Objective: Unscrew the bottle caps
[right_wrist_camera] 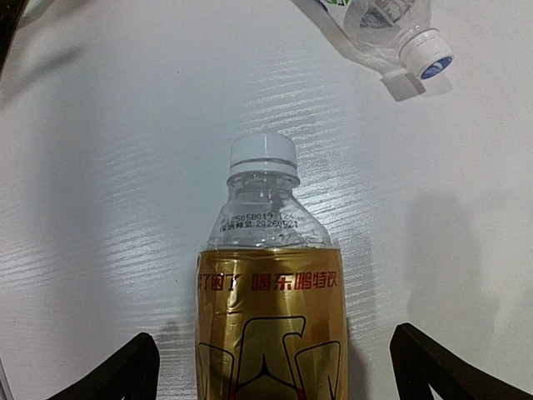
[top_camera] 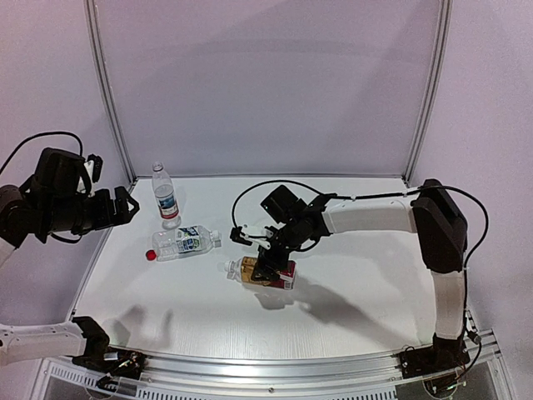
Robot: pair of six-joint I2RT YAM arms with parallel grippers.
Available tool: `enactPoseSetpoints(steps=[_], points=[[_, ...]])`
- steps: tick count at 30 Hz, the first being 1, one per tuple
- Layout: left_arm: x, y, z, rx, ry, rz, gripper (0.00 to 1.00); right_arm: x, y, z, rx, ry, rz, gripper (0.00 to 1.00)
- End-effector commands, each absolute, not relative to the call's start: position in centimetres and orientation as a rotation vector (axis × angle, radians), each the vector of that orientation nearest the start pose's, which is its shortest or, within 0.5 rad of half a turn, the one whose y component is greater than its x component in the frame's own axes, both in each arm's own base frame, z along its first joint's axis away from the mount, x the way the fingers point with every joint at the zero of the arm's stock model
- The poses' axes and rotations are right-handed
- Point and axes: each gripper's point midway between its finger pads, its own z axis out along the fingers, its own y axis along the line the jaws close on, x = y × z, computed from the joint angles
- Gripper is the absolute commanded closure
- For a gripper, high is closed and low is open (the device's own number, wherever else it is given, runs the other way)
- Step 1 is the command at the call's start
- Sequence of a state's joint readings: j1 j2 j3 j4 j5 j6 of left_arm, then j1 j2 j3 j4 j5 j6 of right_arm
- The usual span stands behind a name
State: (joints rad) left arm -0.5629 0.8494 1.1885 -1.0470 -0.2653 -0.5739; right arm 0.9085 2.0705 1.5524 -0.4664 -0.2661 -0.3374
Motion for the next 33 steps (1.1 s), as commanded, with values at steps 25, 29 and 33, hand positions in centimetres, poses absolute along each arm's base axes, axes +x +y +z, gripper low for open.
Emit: enactPoseSetpoints(steps=[25,29,33], points=[[24.5,-11.5,30.9,-0.093,2.272,-0.356,0.01,27.8,41.5,2.1,-1.58,2.118,0.647,0.38],[24.9,-11.8,31.1,-0.078,2.268,-0.36,0.01,28.1,41.6,3.1,-1.572,2.112,0.645,0.46],[25.2,-12.4,31.7,-0.049,2.244,-0.383,0.01,28.7,41.9,4.7,-1.544,2.116,0.633,0.47]])
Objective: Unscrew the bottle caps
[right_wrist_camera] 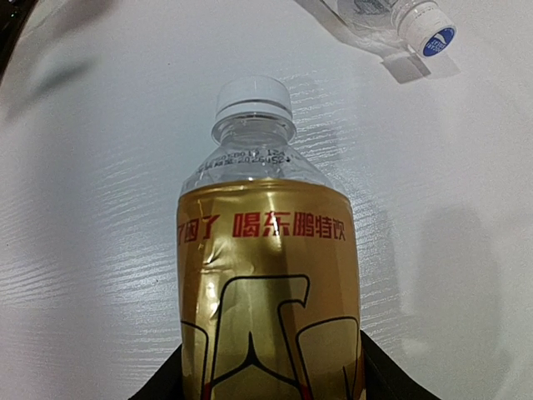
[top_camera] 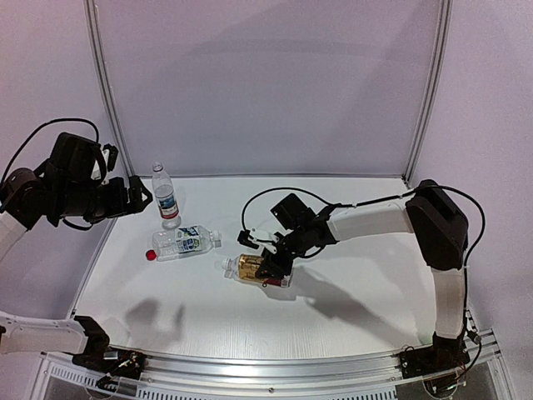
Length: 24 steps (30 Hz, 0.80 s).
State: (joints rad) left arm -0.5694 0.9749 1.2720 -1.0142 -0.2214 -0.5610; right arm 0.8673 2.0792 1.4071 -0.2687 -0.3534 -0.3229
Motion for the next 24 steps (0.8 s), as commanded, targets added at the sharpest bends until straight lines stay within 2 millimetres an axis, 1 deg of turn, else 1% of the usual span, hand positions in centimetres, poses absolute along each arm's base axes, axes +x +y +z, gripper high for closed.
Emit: enactPoseSetpoints(steps=[1,5,6,9,12,15,18,21,24], points=[[25.3,-12.5,32.0,-0.035,2.232,-0.391,0.01,28.8,42.0,5.4,-1.53,2.111,0.634,0.47],[25.9,-13.1,33.4,0.036,2.183,-0.408,0.01,29.8,42.8,10.0,-1.422,2.072,0.655,0.46],[26.0,-13.5,33.7,0.057,2.182,-0.441,0.01,30.2,42.9,11.3,-1.382,2.074,0.662,0.46],[26.4,-15.2,35.2,0.124,2.158,-0.63,0.01,31.1,42.9,15.2,-1.224,2.09,0.671,0.46],[26.8,-16.0,37.0,0.142,2.089,-0.744,0.01,31.6,41.9,19.2,-1.019,2.12,0.691,0.47],[27.4,-16.4,38.9,0.149,2.016,-0.83,0.01,31.2,40.7,22.8,-0.858,2.124,0.734,0.46],[27.7,-17.0,40.2,0.185,1.97,-0.9,0.01,30.8,39.8,25.7,-0.737,2.12,0.783,0.46],[27.4,-17.4,41.5,0.233,1.944,-0.938,0.01,30.5,39.1,28.2,-0.659,2.093,0.83,0.46],[27.2,-17.8,42.9,0.256,1.926,-0.98,0.01,29.9,38.8,31.1,-0.612,2.036,0.899,0.46]])
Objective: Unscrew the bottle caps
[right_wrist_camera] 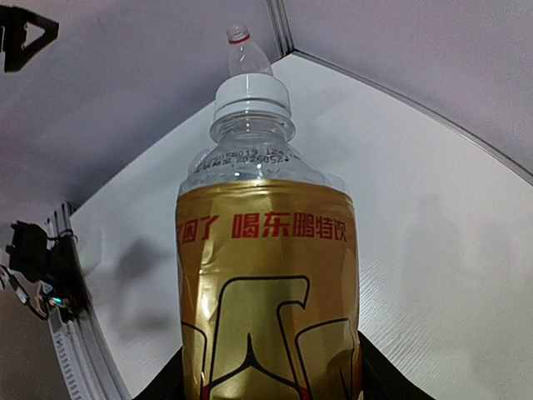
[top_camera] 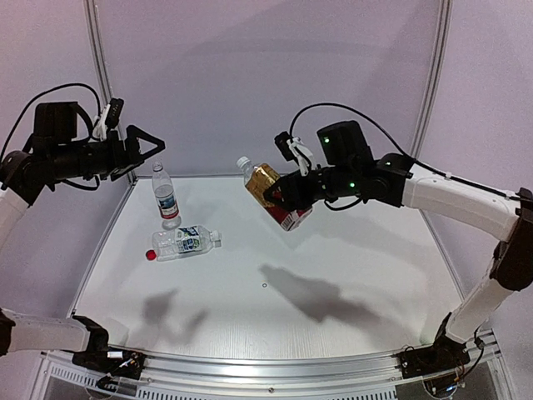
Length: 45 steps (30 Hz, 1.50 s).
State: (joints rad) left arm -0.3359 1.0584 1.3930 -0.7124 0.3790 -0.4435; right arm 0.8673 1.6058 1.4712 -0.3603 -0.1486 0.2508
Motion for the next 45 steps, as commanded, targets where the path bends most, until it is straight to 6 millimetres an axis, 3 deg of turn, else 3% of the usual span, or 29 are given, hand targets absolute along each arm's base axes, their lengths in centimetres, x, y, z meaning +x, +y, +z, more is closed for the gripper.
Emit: enactPoseSetpoints(steps=[1,7,10,15,21,26,31,45], points=[[27.0,-17.9,43.3,0.256,1.916,-0.995,0.01,29.6,38.7,32.0,-0.607,2.01,0.924,0.46],[27.0,-18.7,45.0,0.163,1.836,-1.166,0.02,26.7,38.6,36.6,-0.631,1.883,1.125,0.45],[27.1,-19.3,46.6,0.097,1.726,-1.294,0.02,25.1,38.3,37.8,-0.66,1.851,1.203,0.45],[28.3,-20.1,47.8,0.039,1.679,-1.293,0.02,23.5,37.0,39.5,-0.694,1.751,1.249,0.41],[29.1,-23.5,49.8,0.164,1.653,-1.344,0.06,23.5,37.7,39.4,-0.821,1.719,1.254,0.4],[29.9,-26.7,51.0,0.332,1.603,-1.474,0.14,22.5,38.2,41.9,-0.892,1.613,1.323,0.39],[30.5,-28.2,51.3,0.404,1.579,-1.502,0.19,21.8,39.2,44.2,-0.93,1.513,1.423,0.39],[26.6,-29.1,54.3,0.525,1.445,-1.597,0.3,22.2,41.0,46.8,-0.984,1.455,1.489,0.39]])
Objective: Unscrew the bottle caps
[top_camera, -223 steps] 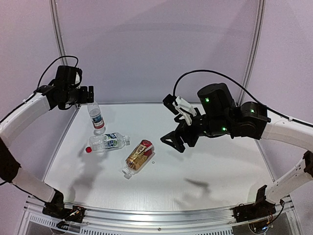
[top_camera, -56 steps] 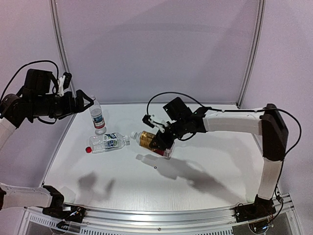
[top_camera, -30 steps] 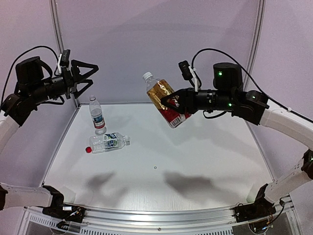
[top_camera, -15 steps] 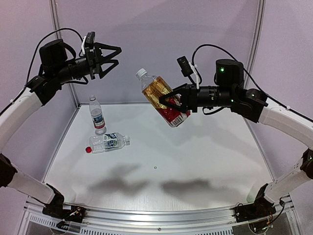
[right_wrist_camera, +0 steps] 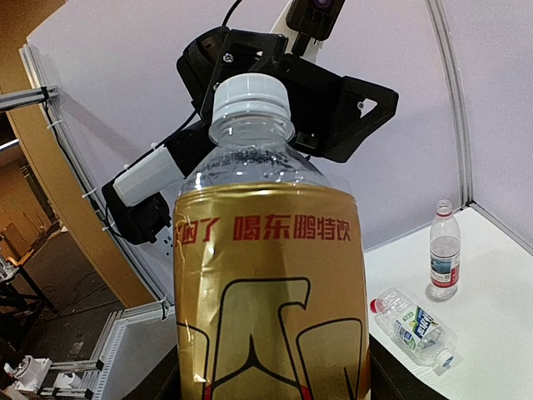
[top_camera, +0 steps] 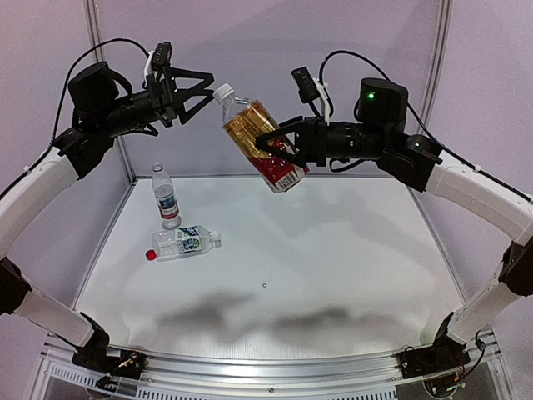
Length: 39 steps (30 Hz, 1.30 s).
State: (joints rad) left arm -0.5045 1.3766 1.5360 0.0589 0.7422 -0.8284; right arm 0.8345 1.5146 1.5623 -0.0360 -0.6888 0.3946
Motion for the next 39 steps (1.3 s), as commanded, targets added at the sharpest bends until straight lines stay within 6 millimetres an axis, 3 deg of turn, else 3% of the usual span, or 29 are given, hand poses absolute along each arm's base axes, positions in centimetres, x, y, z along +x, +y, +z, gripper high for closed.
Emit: enactPoseSetpoints(steps=[1,13,20,26,33,39], points=[[26.4,-29.2,54.5,0.53,1.439,-1.602,0.31,22.1,41.1,46.9,-0.992,1.451,1.489,0.39],[24.9,-29.6,55.3,0.587,1.403,-1.643,0.37,23.1,42.1,46.3,-0.983,1.473,1.502,0.4],[24.7,-30.0,54.5,0.599,1.428,-1.64,0.38,23.5,42.5,46.3,-0.969,1.473,1.504,0.4],[24.8,-30.4,53.5,0.608,1.47,-1.623,0.44,23.9,42.7,46.4,-0.959,1.471,1.505,0.4],[25.1,-30.3,52.8,0.598,1.493,-1.592,0.62,24.2,43.3,45.7,-0.957,1.495,1.525,0.42],[26.1,-30.1,52.2,0.54,1.522,-1.551,0.84,24.6,43.5,45.2,-0.949,1.512,1.514,0.42]])
